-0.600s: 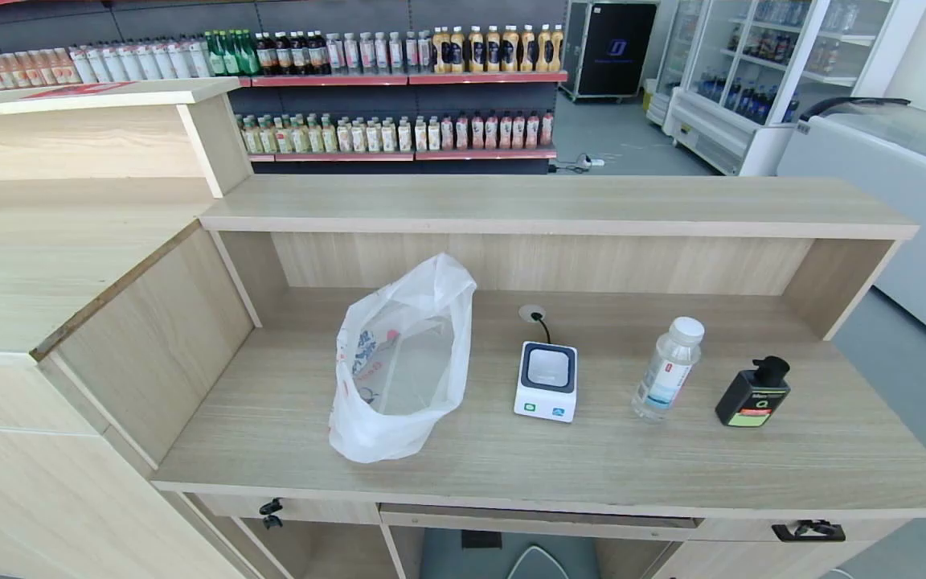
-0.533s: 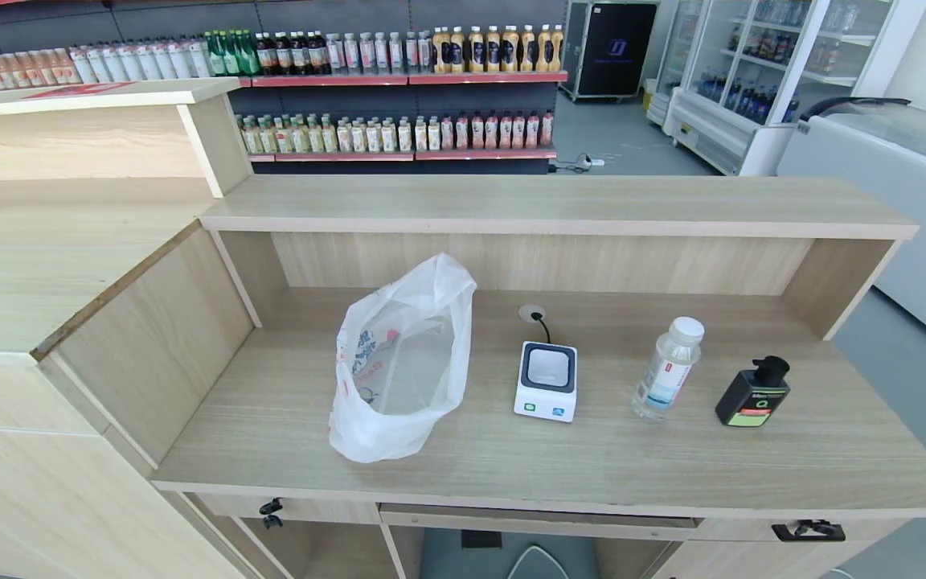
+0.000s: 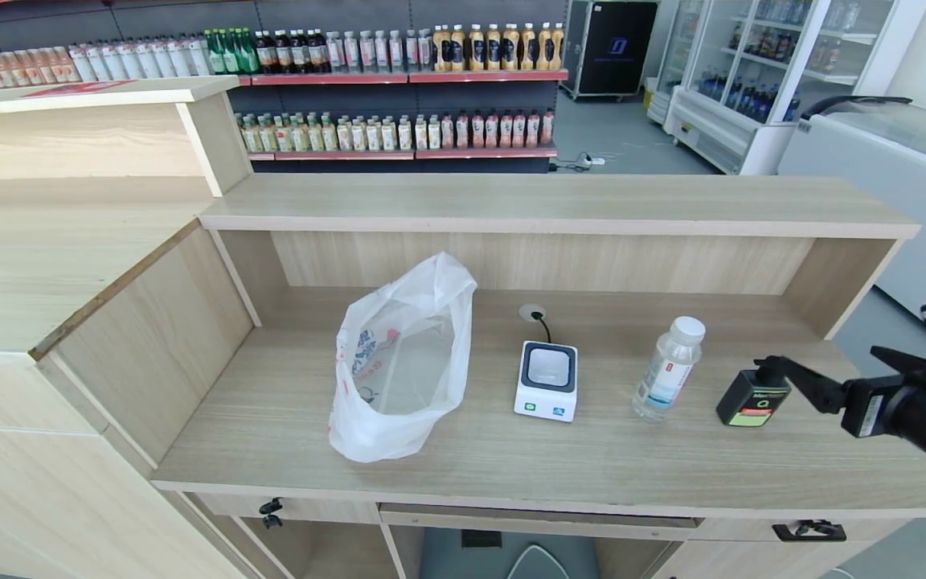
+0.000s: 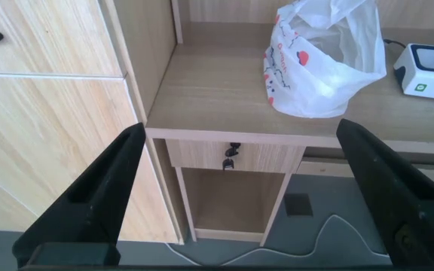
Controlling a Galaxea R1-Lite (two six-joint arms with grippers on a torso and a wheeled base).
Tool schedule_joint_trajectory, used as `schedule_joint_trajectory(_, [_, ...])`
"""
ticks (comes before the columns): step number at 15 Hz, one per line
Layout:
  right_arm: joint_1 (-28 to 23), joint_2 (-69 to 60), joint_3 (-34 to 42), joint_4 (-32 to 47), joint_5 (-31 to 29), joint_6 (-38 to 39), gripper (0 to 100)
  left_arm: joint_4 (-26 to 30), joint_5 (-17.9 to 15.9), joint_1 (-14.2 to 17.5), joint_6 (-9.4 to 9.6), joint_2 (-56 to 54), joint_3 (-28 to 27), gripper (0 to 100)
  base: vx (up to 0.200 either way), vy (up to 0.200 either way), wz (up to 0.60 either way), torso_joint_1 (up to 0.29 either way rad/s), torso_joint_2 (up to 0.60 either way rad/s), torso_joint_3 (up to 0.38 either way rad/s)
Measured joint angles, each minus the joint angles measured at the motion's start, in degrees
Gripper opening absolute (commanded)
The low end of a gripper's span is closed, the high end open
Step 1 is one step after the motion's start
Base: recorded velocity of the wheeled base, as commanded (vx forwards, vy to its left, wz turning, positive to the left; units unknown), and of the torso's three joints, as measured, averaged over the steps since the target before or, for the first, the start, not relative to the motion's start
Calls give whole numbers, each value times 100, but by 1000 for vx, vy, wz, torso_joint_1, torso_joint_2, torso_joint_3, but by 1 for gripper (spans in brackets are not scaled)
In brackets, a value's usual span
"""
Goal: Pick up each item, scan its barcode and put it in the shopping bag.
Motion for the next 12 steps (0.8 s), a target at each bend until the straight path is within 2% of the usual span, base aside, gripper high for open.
schedule_joint_trajectory(2, [-182, 666, 466, -769, 40, -238, 100, 0, 0, -5, 0, 0, 0, 100, 0, 0, 0, 0, 0, 0])
schedule_joint_trajectory(4, [-378, 1153, 629, -1074, 62, -369, 100, 0, 0, -5, 0, 0, 0, 100, 0, 0, 0, 0, 0, 0])
schedule_joint_trajectory(9, [-455, 1971, 501, -1766, 169, -374, 100, 0, 0, 0, 0, 0, 0, 100, 0, 0, 0, 0, 0, 0])
schedule_joint_trajectory(12, [-325, 2586, 63, -2065, 367, -363, 100, 0, -2, -2, 0, 0, 0, 100, 0, 0, 0, 0, 0, 0])
